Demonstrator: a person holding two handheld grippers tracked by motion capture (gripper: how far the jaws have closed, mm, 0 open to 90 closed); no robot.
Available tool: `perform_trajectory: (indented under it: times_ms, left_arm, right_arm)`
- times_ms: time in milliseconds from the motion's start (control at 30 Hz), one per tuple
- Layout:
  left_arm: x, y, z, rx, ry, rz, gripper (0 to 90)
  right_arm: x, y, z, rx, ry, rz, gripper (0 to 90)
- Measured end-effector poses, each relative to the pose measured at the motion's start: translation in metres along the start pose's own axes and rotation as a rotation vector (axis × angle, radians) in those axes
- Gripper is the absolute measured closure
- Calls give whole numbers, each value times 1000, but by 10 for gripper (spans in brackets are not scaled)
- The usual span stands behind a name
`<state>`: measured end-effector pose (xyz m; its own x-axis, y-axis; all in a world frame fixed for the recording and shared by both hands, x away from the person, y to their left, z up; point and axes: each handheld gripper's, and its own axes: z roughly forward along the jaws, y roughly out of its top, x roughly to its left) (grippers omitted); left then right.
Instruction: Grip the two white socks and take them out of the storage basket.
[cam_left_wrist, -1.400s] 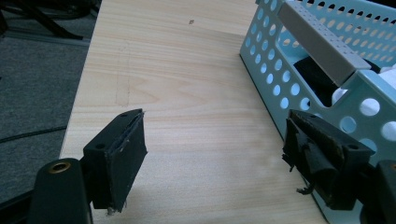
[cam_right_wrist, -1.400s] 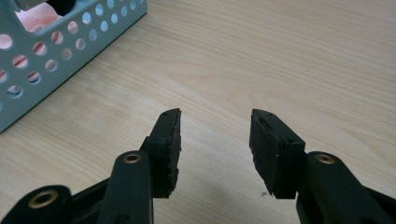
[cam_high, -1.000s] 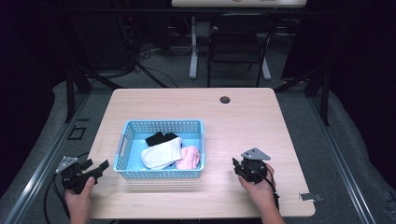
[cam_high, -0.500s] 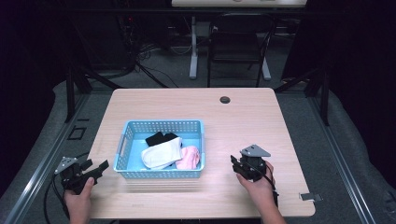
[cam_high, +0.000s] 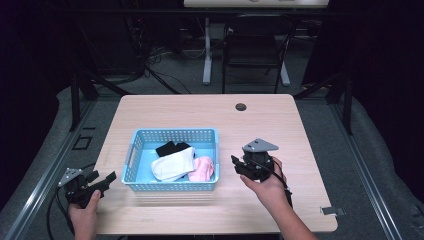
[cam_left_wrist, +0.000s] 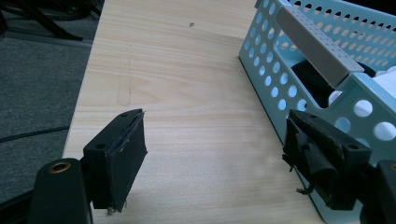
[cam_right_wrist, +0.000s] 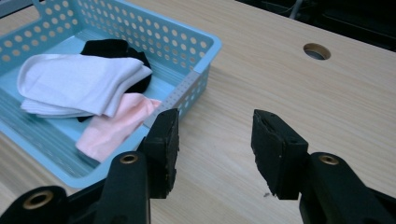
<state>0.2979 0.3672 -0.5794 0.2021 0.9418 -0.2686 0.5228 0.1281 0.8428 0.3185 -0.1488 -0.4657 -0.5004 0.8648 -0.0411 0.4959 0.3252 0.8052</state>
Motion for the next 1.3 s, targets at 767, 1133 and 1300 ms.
perform_trajectory:
  times_ms: [767, 1133, 1300]
  left_arm:
    - [1, 0, 0, -4, -1, -4, 210]
    - [1, 0, 0, -4, -4, -4, 211]
    - [1, 1, 0, -4, -5, -4, 210]
  right_arm:
    - [38, 61, 60, 191, 189, 55, 623]
    - [57, 70, 100, 286, 187, 48, 619]
    - [65, 70, 116, 321, 207, 77, 646]
